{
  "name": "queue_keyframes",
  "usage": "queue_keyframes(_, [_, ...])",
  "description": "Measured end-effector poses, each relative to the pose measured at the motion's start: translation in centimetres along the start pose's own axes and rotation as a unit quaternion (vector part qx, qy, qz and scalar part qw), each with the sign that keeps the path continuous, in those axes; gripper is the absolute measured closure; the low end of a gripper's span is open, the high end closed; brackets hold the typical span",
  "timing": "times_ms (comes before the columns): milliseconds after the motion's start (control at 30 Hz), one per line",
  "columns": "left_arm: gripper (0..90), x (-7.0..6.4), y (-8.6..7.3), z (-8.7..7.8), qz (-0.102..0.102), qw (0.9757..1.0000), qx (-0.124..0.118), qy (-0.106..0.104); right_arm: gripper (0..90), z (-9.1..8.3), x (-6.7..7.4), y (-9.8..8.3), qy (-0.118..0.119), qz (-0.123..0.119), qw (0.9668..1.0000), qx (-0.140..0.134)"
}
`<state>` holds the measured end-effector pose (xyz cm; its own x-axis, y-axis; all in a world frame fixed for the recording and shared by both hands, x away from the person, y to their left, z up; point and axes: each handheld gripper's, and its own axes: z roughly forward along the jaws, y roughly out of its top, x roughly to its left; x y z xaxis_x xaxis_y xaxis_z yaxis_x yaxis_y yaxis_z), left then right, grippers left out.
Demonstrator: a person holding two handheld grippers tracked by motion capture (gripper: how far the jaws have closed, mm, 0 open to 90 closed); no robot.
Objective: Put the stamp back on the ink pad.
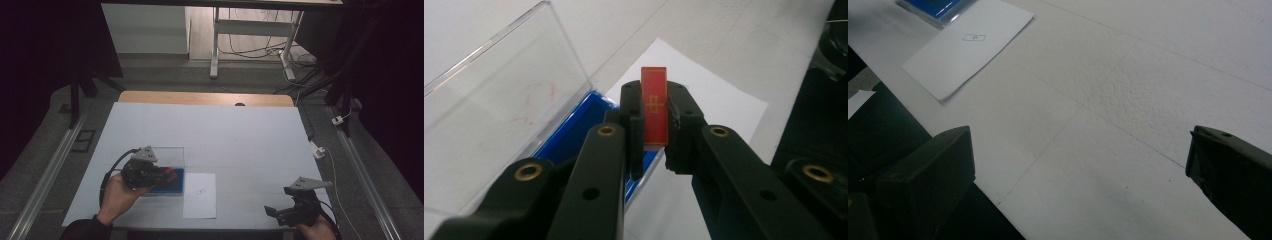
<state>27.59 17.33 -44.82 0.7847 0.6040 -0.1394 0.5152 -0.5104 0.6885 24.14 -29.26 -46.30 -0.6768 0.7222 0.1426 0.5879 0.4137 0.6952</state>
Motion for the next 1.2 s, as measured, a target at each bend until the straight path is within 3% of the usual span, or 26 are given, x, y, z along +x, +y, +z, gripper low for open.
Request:
queue_keyframes(467, [79.4,1.4,-1.5,-0.5,-0.031,0.999,0.006,0.031,0.0,0.1,0.1,0.0,-0.002,-0.002,1.0,0.003])
queue_keyframes(933, [79.5,2.1,-1.9,1.3,-0.023,0.9975,0.049,0.046,0.0,0.2,0.1,0.1,-0.003,-0.002,1.0,0.007])
queue_keyframes(1200, [79.4,2.5,-2.1,2.1,-0.019,0.9969,0.064,0.043,0.0,0.2,0.1,0.1,-0.002,-0.002,1.0,0.008])
